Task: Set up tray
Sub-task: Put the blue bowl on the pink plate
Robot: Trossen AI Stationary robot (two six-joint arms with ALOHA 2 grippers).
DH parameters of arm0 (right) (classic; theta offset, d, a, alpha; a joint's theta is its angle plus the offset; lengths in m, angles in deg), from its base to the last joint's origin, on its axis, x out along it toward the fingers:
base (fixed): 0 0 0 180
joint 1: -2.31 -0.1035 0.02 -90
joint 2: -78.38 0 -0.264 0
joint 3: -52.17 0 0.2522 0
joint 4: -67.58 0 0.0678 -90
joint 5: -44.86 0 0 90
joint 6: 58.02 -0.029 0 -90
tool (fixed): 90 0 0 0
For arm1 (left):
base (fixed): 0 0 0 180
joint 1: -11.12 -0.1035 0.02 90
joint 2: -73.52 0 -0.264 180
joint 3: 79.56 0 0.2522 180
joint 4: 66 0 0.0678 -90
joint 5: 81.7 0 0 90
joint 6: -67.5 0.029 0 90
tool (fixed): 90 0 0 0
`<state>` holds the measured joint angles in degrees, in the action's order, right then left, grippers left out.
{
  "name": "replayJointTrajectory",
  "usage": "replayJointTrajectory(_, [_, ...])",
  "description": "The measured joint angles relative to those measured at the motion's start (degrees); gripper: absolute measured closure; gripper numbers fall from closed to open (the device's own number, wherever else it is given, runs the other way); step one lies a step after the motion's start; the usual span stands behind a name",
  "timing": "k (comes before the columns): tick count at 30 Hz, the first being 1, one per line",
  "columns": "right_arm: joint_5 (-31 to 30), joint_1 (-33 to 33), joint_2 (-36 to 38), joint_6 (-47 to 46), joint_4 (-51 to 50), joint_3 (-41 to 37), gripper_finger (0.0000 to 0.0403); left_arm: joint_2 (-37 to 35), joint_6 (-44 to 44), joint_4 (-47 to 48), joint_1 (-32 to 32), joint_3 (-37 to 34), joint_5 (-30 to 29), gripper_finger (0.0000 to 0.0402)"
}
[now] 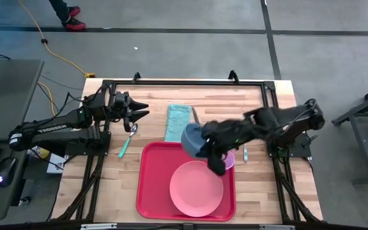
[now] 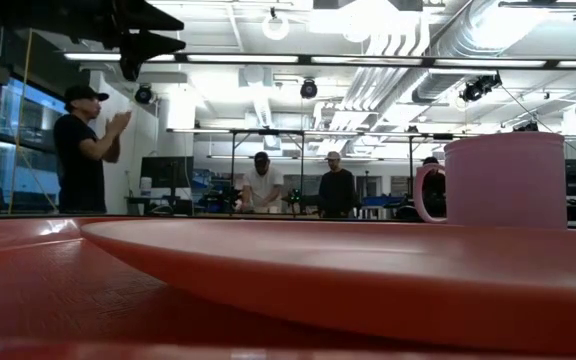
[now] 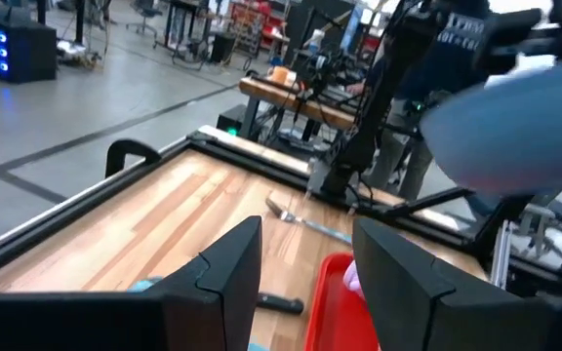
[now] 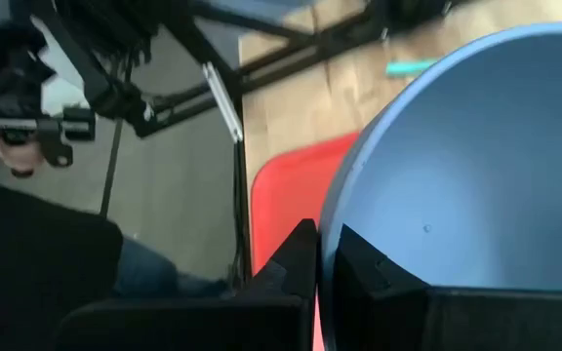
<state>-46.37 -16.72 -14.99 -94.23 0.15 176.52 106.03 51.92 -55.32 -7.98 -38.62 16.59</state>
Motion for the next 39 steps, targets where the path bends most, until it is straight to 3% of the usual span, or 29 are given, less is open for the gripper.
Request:
replayJointTrajectory(20, [-0.8,-8.8,-11.4,-3.7,-3.5,0.0,0.0403,0.0,1.9,3.3,0.0,0.0,-1.2,0.0207])
replayJointTrajectory(31, [6.0,-10.6,-18.5,-2.6,-5.7,0.0,0.0403,0.0,1.8,3.3,0.0,0.0,-1.4,0.0207])
replayJointTrajectory(39, [3.3,-11.6,-21.2,-2.3,-10.6,0.0,0.0403,0.0,1.8,3.2,0.0,0.0,-1.8,0.0207])
